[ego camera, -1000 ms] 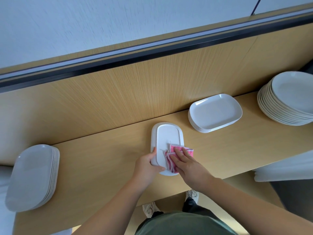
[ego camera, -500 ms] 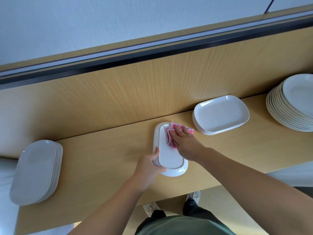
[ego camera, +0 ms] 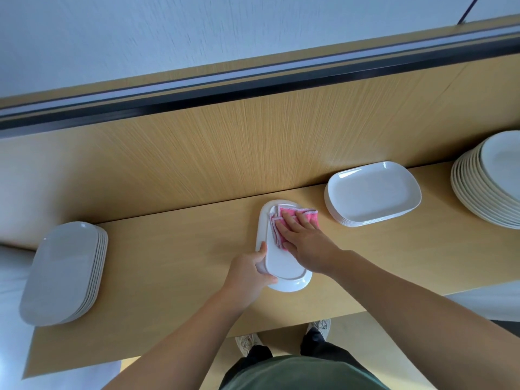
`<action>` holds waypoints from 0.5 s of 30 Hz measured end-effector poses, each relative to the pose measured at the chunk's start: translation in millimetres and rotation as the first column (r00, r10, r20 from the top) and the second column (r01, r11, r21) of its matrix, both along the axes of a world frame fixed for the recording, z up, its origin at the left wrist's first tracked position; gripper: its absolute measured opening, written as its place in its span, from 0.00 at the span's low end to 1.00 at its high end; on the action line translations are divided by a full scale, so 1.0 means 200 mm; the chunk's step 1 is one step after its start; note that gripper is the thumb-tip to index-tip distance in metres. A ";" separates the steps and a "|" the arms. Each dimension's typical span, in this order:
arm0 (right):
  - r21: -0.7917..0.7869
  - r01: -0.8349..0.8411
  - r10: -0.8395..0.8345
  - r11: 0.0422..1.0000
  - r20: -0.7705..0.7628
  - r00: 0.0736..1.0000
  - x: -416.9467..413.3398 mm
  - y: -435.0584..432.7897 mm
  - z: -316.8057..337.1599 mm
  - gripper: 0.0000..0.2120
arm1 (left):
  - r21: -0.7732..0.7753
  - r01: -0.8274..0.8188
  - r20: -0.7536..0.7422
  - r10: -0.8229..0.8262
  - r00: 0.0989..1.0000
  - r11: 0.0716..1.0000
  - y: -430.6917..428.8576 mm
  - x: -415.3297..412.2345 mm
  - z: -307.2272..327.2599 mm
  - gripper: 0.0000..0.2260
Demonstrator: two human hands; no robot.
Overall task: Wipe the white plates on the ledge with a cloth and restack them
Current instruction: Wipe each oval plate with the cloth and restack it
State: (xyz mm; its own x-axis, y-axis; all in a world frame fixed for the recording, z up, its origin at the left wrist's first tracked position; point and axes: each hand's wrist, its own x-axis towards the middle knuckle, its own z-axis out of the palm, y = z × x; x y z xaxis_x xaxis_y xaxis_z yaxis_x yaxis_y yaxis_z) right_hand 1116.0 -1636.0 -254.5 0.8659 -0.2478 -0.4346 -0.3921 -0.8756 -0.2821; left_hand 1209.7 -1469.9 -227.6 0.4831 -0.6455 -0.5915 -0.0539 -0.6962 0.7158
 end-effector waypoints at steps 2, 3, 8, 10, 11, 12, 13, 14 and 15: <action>-0.016 -0.040 0.040 0.999 -0.003 0.999 -0.02 0.03 0.00 0.39 | -0.004 0.000 -0.005 0.000 1.000 1.000 0.00 0.00 0.01 0.39; -0.016 -0.052 0.053 0.998 0.005 0.999 -0.03 0.04 0.00 0.41 | -0.006 0.001 -0.004 -0.001 1.000 1.000 0.00 0.00 0.01 0.38; 0.017 -0.126 0.125 0.992 0.076 0.989 -0.12 0.11 -0.02 0.45 | -0.028 -0.012 0.054 0.014 0.998 1.000 0.01 0.02 -0.03 0.22; 0.010 -0.167 0.165 0.986 0.092 0.982 -0.16 0.13 -0.04 0.45 | -0.038 -0.003 0.045 0.004 0.999 0.999 0.01 0.02 -0.03 0.24; 0.010 -0.182 0.180 0.983 0.092 0.979 -0.18 0.14 -0.05 0.43 | -0.047 0.005 0.032 -0.003 0.999 0.999 0.01 0.02 -0.03 0.27; 0.013 -0.194 0.192 0.981 0.096 0.977 -0.20 0.14 -0.05 0.42 | -0.051 0.010 0.022 -0.009 1.000 0.999 0.01 0.02 -0.02 0.31; 0.013 -0.204 0.202 0.979 0.110 0.973 -0.21 0.15 -0.06 0.41 | -0.051 0.017 0.017 -0.016 1.000 0.999 0.01 0.02 -0.02 0.35; 0.014 -0.211 0.208 0.977 0.133 0.969 -0.22 0.15 -0.06 0.40 | -0.050 0.025 0.018 -0.024 1.000 0.998 0.01 0.02 -0.02 0.38; 0.020 -0.215 0.209 0.977 0.155 0.966 -0.22 0.15 -0.06 0.39 | -0.055 0.033 0.023 -0.031 0.999 0.998 0.01 0.02 -0.02 0.39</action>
State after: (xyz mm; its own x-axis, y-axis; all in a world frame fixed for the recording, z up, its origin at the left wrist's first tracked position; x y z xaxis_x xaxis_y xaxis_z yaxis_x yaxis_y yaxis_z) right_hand 1071.4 -1606.9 -266.9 0.9532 -0.0382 -0.2999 -0.1492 -0.9223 -0.3566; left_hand 1213.3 -1468.7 -231.1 0.4745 -0.6921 -0.5439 -0.0920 -0.6535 0.7513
